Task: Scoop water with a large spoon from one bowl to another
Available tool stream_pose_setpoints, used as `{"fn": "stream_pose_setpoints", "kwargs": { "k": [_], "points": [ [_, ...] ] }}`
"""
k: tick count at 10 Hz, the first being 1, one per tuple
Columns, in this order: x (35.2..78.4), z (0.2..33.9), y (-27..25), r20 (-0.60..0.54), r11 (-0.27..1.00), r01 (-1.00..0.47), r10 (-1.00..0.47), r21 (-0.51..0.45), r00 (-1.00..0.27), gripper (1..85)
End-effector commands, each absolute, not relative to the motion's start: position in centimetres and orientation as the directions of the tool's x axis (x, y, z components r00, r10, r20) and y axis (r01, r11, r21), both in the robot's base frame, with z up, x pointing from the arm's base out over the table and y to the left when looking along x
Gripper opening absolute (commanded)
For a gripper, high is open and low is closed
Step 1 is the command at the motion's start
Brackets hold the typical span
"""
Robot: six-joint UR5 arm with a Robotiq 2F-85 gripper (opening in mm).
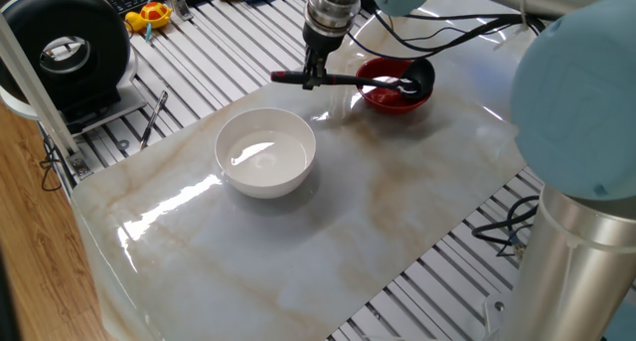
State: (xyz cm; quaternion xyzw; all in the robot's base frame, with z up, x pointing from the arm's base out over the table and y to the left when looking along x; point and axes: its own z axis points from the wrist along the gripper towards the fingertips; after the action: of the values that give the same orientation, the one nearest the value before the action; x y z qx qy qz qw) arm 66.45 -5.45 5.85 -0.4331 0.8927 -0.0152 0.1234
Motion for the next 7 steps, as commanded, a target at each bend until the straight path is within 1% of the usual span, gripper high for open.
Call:
{"fn": "stream_pose_setpoints", "kwargs": {
  "k": [1,2,3,5,7],
  "points": [
    [66.6,6.2,-5.1,-0.228,0.633,-0.764,-0.767,-0.123,-0.599,30.0],
    [66.6,6.2,-5.0,-0.231,0.635,-0.763,-0.766,-0.121,-0.601,12.7],
    [66.6,6.3,-5.0,-0.233,0.636,-0.762,-0.764,-0.119,-0.602,1.7],
    [66.5,6.9,-4.6,-0.242,0.638,-0.762,-0.761,-0.11,-0.602,1.3],
    [66.9,7.9,-3.0,-0.293,0.636,-0.767,-0.751,-0.078,-0.593,1.3]
  ]
}}
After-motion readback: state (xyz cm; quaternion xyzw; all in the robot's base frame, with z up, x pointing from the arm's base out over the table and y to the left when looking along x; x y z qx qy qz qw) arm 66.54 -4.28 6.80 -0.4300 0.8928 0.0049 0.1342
